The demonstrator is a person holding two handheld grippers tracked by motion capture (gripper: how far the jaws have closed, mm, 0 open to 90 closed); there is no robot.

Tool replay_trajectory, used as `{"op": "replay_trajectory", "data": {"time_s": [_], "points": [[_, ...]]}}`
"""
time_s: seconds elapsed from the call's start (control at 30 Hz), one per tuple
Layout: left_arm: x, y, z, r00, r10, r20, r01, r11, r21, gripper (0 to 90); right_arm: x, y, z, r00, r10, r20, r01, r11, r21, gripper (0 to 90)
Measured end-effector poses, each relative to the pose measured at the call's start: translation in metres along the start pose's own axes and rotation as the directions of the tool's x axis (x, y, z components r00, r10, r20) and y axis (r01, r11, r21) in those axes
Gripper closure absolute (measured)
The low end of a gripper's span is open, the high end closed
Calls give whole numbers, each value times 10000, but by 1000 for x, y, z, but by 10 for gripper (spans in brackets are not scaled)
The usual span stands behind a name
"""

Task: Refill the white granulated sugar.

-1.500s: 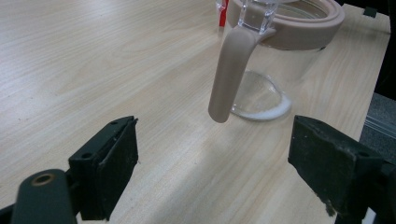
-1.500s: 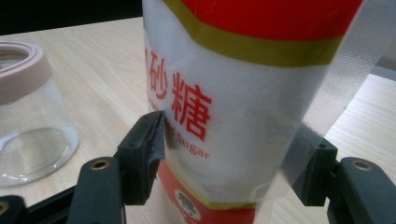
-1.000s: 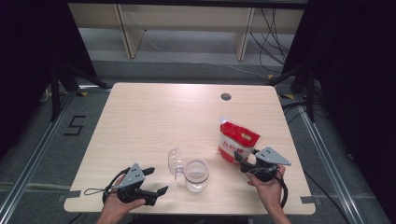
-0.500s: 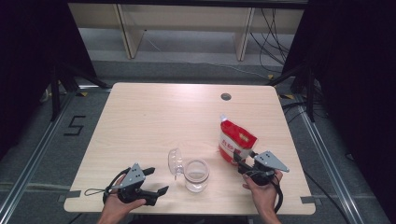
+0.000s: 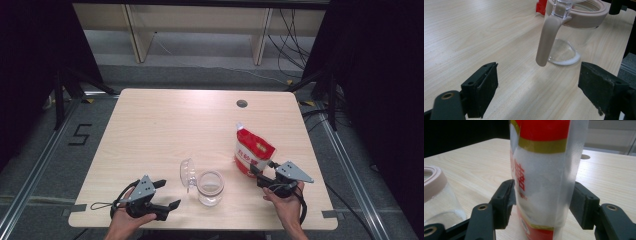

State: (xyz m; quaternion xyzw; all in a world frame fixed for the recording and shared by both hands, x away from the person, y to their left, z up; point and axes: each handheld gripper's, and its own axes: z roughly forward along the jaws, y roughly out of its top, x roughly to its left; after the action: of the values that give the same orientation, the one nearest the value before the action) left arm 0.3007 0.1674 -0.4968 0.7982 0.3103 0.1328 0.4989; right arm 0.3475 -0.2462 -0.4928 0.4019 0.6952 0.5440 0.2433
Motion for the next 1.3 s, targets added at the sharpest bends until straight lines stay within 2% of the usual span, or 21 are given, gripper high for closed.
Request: {"op": "replay_trajectory", "data": {"time_s": [0.03, 0.13, 0.17, 0.2, 0.27, 0.33, 0.37, 0.47, 0.5, 0.6, 0.7, 0.73, 0.77, 0.83, 0.9, 0.97, 1.03, 1.07, 1.2, 1.23, 1.3], "points": [[0, 0, 0, 10000, -8, -2, 8, 10000, 30, 156, -1, 0, 0, 9991, -232, 346, 226, 9996, 165, 395], [0, 0, 0, 10000, -28, -3, 28, 10000, 7, 157, -2, 1, 2, 9992, -319, 234, 321, 9994, -109, 368], [1, 0, -1, 9998, 185, 1, -185, 9998, 124, 157, -2, 1, 2, 9993, -346, 103, 346, 9994, -4, 363], [0, 0, 0, 9999, 134, -52, -133, 9998, 151, 157, -4, 1, 4, 9970, -768, 56, 768, 9970, -18, 350], [0, 0, 0, 10000, 73, -32, -73, 9999, 76, 157, -2, 0, 7, 9979, -650, -24, 649, 9978, -94, 322], [-2, -1, 0, 9999, -139, -66, 140, 9998, 142, 157, -3, 0, 9, 9966, -825, 58, 825, 9966, 3, 291], [-1, -1, 1, 9999, -160, 15, 159, 9999, 67, 157, -6, 1, 11, 9950, -991, -133, 990, 9951, -60, 284], [-1, -1, 2, 9999, -154, -15, 154, 9998, 123, 157, -7, 0, 15, 9973, -723, -98, 721, 9973, -138, 256], [-2, -2, 2, 9999, -165, -10, 165, 9998, 121, 157, -9, 0, 15, 9955, -946, -74, 946, 9955, -36, 252], [-1, -2, 2, 10000, -62, 5, 62, 9997, 221, 157, -10, 1, 19, 9921, -1247, -118, 1240, 9912, -464, 231], [-2, -2, 3, 10000, -66, 35, 65, 9998, 200, 157, -7, -1, 21, 9959, -774, -472, 757, 9964, -381, 189], [-2, -2, 4, 9999, -137, 38, 137, 9998, 137, 157, -8, 0, 21, 9932, -1061, -471, 1044, 9938, -380, 186], [-2, -2, 4, 9999, -136, 43, 136, 9998, 144, 157, -7, 0, 20, 9945, -887, -565, 873, 9958, -273, 189], [-2, -2, 4, 9999, -136, 47, 136, 9998, 143, 157, -9, 0, 23, 9908, -1232, -553, 1217, 9921, -300, 200], [-3, -2, 4, 9999, -139, 43, 138, 9998, 125, 157, -9, -1, 25, 9964, -754, -390, 741, 9967, -346, 209], [-2, -1, 2, 10000, -33, -24, 34, 9997, 235, 157, -14, -1, 26, 9923, -1011, -712, 984, 9944, -397, 226], [-2, -2, 3, 9998, -190, 13, 190, 9997, 119, 157, -15, -2, 27, 9930, -877, -796, 838, 9952, -506, 240], [-2, -2, 4, 9998, -216, 32, 215, 9997, 84, 157, -13, -2, 27, 9962, -767, -401, 746, 9959, -505, 247], [-3, -2, 4, 9999, -151, 24, 151, 9998, 152, 157, -14, -2, 27, 9949, -885, -477, 862, 9951, -477, 265], [-1, -2, 3, 10000, 63, -45, -62, 9994, 335, 157, -13, -2, 27, 9953, -844, -474, 820, 9954, -496, 267], [-3, -2, 4, 9999, -164, 50, 163, 9998, 136, 157, -14, -3, 30, 9927, -1078, -547, 1041, 9923, -664, 273]]}}
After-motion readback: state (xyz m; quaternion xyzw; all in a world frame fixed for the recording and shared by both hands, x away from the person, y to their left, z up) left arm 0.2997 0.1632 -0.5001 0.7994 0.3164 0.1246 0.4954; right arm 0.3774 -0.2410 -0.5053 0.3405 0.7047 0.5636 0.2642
